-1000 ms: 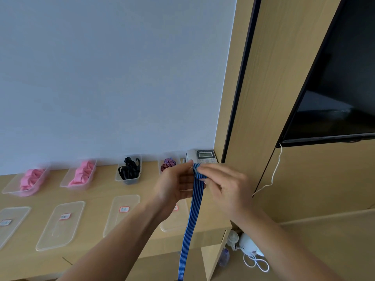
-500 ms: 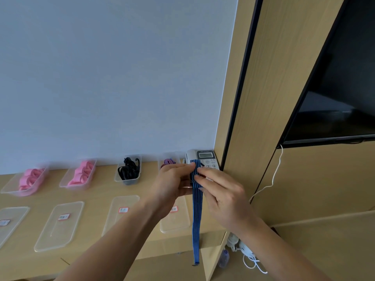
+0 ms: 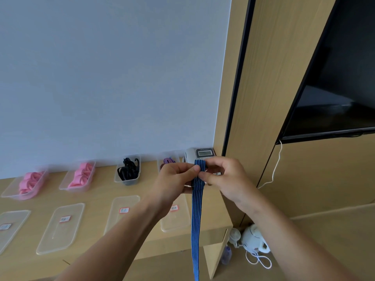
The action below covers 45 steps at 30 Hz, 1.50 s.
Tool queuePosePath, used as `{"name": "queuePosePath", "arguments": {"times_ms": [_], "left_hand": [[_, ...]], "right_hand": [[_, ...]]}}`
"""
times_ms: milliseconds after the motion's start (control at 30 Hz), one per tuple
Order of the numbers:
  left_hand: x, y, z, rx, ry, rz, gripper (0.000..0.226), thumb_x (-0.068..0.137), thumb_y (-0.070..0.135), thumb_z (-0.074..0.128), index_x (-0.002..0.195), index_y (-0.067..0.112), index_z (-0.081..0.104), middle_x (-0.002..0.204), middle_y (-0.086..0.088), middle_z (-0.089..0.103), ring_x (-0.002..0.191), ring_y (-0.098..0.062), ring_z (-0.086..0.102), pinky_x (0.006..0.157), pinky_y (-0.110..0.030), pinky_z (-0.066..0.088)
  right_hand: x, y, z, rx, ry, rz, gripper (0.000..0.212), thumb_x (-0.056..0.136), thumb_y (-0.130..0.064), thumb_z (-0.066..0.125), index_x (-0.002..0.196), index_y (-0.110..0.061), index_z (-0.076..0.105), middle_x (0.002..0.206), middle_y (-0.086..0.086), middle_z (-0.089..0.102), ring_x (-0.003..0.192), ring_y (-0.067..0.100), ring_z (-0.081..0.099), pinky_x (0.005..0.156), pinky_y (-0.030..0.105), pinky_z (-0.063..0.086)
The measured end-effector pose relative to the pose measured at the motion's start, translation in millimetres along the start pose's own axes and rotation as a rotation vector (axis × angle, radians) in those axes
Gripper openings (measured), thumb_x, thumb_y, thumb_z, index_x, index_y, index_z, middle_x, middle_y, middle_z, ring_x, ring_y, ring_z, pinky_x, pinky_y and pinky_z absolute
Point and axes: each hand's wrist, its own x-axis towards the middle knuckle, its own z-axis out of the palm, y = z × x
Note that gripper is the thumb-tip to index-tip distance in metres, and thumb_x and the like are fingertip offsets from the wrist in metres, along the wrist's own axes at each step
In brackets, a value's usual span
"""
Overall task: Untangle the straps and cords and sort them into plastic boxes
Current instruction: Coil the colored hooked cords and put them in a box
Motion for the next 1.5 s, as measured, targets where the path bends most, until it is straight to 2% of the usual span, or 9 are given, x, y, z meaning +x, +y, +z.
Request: {"name": "queuePosePath", "arguments": {"times_ms": [167, 267, 400, 567, 700, 867, 1133, 1333, 1500], "left_hand": [[-3.5, -3.3, 1.8, -0.1, -0.063, -0.093, 0.046, 0.089, 0.046, 0.064, 0.106, 0.005, 0.078, 0.099, -0.013, 0.078, 0.088, -0.022, 0.075, 0.077, -0.032, 0.059], [-5.9, -6.7, 3.3, -0.12, -0.065, -0.178, 0.053, 0.092, 0.052, 0.06, 0.107, 0.004, 0.075, 0.102, -0.02, 0.078, 0.087, -0.029, 0.076, 0.076, -0.034, 0.06], [-10.1, -9.1, 0.4, -0.094, -0.075, -0.235, 0.047, 0.104, 0.042, 0.054, 0.111, 0.001, 0.073, 0.103, -0.021, 0.078, 0.085, -0.027, 0.075, 0.068, -0.03, 0.059], [-11.2, -8.1, 3.9, -0.084, 0.002, -0.216, 0.04, 0.102, 0.04, 0.06, 0.106, 0.003, 0.076, 0.099, -0.018, 0.079, 0.084, -0.024, 0.075, 0.068, -0.028, 0.058], [-11.3, -4.4, 9.7, -0.159, 0.043, -0.228, 0.041, 0.097, 0.041, 0.066, 0.106, 0.003, 0.077, 0.094, -0.015, 0.078, 0.083, -0.027, 0.075, 0.07, -0.033, 0.059], [-7.6, -0.7, 12.3, -0.164, 0.051, -0.291, 0.054, 0.1, 0.05, 0.06, 0.109, -0.001, 0.075, 0.099, -0.019, 0.079, 0.089, -0.036, 0.078, 0.073, -0.037, 0.062], [-2.9, 5.7, 8.6, -0.241, 0.038, -0.232, 0.034, 0.097, 0.039, 0.066, 0.099, 0.009, 0.083, 0.099, -0.017, 0.079, 0.086, -0.028, 0.077, 0.071, -0.032, 0.061], [-3.5, 3.8, 8.0, -0.255, 0.053, -0.211, 0.024, 0.097, 0.027, 0.068, 0.1, 0.007, 0.081, 0.089, -0.013, 0.077, 0.077, -0.022, 0.075, 0.069, -0.031, 0.06], [-3.0, 3.4, 10.3, -0.255, 0.067, -0.211, 0.018, 0.098, 0.021, 0.067, 0.1, 0.007, 0.078, 0.083, -0.008, 0.075, 0.072, -0.019, 0.073, 0.069, -0.032, 0.058]], "right_hand": [[-1.2, -3.5, -5.2, 0.058, 0.045, 0.007, 0.016, 0.081, -0.005, 0.078, 0.09, -0.018, 0.077, 0.089, -0.002, 0.077, 0.087, 0.012, 0.071, 0.084, 0.031, 0.056], [-1.9, -3.9, -4.4, 0.034, 0.095, 0.018, 0.015, 0.084, -0.004, 0.075, 0.089, -0.018, 0.075, 0.086, 0.0, 0.077, 0.085, 0.015, 0.072, 0.081, 0.033, 0.057], [-3.6, -8.6, -4.7, 0.008, 0.134, 0.012, 0.014, 0.086, -0.007, 0.074, 0.091, -0.02, 0.073, 0.085, -0.003, 0.076, 0.081, 0.01, 0.07, 0.081, 0.033, 0.057], [-7.0, -12.3, -1.7, -0.027, 0.182, -0.071, 0.015, 0.087, -0.004, 0.073, 0.098, -0.014, 0.071, 0.09, -0.001, 0.074, 0.083, 0.015, 0.07, 0.08, 0.039, 0.058], [-11.5, -9.6, -0.9, -0.032, 0.262, -0.216, 0.018, 0.083, 0.002, 0.074, 0.095, -0.011, 0.07, 0.089, -0.002, 0.075, 0.081, 0.014, 0.071, 0.077, 0.032, 0.058], [-16.2, 1.8, 1.8, -0.24, 0.387, -0.458, 0.018, 0.077, 0.001, 0.081, 0.091, -0.009, 0.075, 0.085, -0.006, 0.075, 0.076, 0.007, 0.071, 0.072, 0.031, 0.058], [-25.4, 17.4, 4.7, -0.424, 0.397, -0.766, 0.035, 0.068, 0.024, 0.067, 0.089, -0.002, 0.076, 0.097, 0.004, 0.076, 0.098, 0.013, 0.071, 0.088, 0.027, 0.057], [-29.7, 32.2, 10.2, -0.54, 0.322, -0.863, 0.022, 0.092, 0.006, 0.055, 0.097, 0.0, 0.076, 0.109, 0.01, 0.074, 0.113, 0.02, 0.068, 0.096, 0.037, 0.056], [-30.4, 41.5, 11.6, -0.581, 0.302, -0.888, 0.021, 0.086, 0.012, 0.062, 0.1, 0.003, 0.075, 0.115, 0.014, 0.072, 0.119, 0.025, 0.065, 0.096, 0.042, 0.055]]}}
